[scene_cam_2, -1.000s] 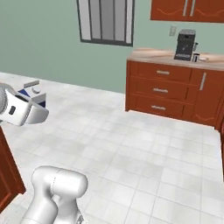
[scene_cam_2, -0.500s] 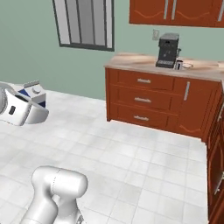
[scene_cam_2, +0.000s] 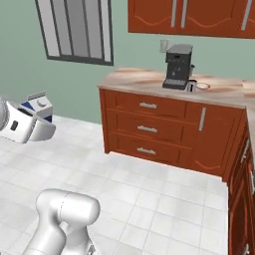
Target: Take a sugar cube from the saucer and place it inside the coffee. Then, grab milk from the fridge and place it next to the coffee on the counter to sweeten the coffee.
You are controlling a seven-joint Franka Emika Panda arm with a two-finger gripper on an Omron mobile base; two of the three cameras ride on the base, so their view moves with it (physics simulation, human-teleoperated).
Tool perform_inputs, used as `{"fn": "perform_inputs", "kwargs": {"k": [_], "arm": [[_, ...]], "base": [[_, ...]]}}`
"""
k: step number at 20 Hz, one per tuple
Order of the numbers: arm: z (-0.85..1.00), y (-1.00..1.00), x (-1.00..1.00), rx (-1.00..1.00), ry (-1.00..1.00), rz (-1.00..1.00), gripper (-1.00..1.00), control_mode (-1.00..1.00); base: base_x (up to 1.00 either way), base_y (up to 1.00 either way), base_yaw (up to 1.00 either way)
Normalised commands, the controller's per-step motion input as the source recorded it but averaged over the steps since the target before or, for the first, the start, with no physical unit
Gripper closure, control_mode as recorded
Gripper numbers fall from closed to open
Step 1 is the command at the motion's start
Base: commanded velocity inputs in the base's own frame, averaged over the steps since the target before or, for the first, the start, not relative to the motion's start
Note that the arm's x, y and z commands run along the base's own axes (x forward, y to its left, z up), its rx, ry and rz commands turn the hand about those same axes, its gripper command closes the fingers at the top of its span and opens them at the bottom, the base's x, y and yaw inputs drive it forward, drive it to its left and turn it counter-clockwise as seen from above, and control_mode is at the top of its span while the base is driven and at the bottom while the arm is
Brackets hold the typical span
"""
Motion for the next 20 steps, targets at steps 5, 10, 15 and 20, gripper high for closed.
{"fn": "perform_inputs", "kwargs": {"k": [5, 10, 15, 20], "arm": [[0.00, 0.00, 0.00, 0.00, 0.00, 0.00, 1.00, 1.00], [0.00, 0.00, 0.00, 0.00, 0.00, 0.00, 1.00, 1.00], [0.00, 0.00, 0.00, 0.00, 0.00, 0.00, 1.00, 1.00], [0.00, 0.00, 0.00, 0.00, 0.00, 0.00, 1.00, 1.00]], "base": [[1.00, -0.42, -0.01], [1.00, -0.80, 0.00], [1.00, -0.40, -0.01], [1.00, -0.23, -0.03]]}}
